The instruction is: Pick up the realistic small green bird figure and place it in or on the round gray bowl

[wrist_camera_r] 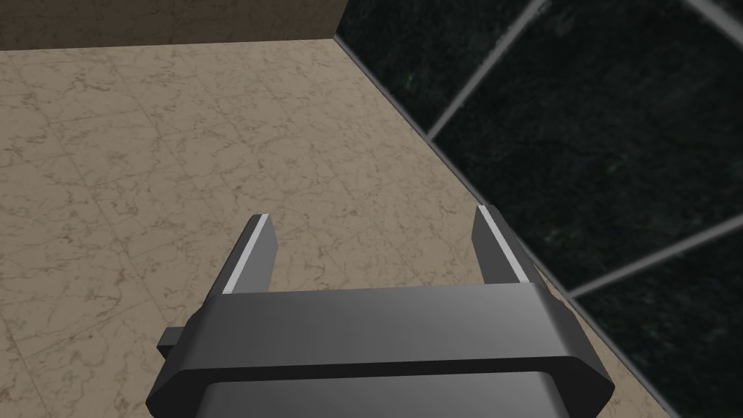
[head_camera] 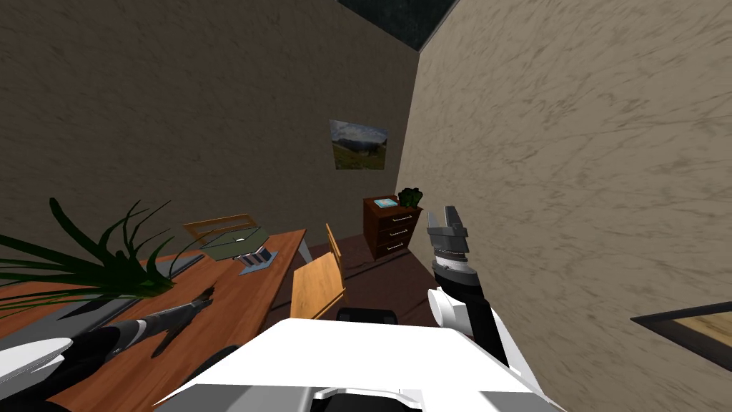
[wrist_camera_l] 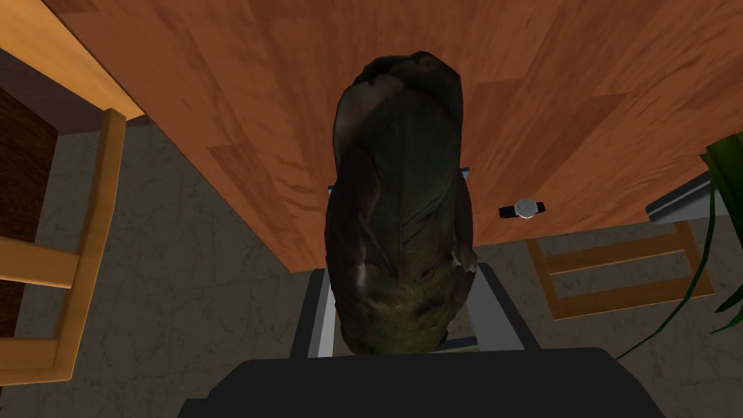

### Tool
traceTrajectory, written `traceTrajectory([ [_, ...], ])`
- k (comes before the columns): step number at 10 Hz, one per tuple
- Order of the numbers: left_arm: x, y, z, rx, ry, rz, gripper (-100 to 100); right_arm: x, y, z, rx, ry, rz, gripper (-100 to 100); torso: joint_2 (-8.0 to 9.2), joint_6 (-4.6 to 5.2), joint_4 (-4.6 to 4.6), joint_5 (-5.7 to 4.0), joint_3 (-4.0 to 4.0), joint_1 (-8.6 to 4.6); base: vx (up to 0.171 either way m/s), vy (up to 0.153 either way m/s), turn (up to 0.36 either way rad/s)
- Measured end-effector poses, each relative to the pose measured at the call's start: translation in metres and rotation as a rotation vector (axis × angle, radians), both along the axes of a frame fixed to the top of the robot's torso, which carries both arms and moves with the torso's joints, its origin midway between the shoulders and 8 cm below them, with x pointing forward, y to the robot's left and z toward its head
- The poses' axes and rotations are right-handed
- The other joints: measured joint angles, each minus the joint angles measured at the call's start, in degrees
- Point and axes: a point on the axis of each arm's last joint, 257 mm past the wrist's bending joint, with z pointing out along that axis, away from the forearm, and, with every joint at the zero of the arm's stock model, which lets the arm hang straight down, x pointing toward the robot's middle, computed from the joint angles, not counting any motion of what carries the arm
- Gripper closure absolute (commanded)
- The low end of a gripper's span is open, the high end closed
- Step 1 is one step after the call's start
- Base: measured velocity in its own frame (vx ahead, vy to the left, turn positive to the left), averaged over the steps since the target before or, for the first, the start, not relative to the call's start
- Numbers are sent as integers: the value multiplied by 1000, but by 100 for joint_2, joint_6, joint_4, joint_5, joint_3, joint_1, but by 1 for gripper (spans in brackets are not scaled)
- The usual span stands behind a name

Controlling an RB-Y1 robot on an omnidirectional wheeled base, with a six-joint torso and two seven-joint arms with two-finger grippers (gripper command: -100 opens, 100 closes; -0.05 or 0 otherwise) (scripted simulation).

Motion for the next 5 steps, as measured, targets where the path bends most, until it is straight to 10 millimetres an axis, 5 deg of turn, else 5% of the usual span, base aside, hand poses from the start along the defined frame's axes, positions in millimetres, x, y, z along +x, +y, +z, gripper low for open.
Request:
traceTrajectory([
  [5, 46, 17, 67, 61, -98, -14, 100, 0, 0, 0, 0, 0, 0, 0, 8, 2, 3, -2, 5, -18, -30, -97, 31],
])
